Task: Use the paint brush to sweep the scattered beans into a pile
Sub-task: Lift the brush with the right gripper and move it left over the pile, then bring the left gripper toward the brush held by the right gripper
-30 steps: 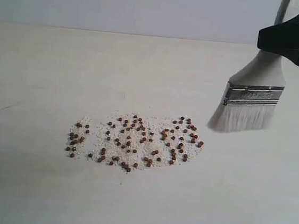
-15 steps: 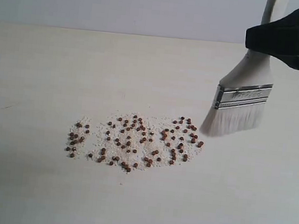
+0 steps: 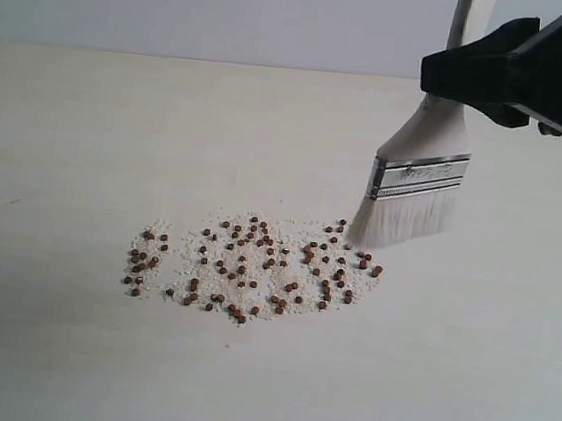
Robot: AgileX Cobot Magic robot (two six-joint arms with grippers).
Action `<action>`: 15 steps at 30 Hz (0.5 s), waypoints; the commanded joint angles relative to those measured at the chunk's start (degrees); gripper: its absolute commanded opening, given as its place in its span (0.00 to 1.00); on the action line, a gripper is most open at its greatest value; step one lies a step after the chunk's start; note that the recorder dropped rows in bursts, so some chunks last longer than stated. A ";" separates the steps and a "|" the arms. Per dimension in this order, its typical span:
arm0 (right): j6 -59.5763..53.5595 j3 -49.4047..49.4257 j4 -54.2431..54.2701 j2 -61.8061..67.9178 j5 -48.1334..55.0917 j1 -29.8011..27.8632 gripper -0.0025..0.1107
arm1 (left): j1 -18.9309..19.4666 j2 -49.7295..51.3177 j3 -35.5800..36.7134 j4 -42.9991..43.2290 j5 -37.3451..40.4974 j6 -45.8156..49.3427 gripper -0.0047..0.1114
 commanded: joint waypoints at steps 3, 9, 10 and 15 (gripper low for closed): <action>-1.73 0.13 1.29 0.10 -0.99 -0.11 0.02 | -0.30 5.31 -0.39 4.03 -12.85 -3.44 0.04; -3.22 0.13 2.33 0.10 -1.99 -0.11 0.02 | -0.30 33.05 -12.93 42.79 -28.43 -24.49 0.04; -3.22 0.13 2.50 0.10 -2.27 -0.11 0.02 | -0.30 36.33 -15.28 48.13 -31.72 -27.96 0.04; -4.63 0.13 5.66 1.42 -3.28 -0.11 0.02 | -0.30 56.44 -26.13 64.78 -46.86 -33.77 0.04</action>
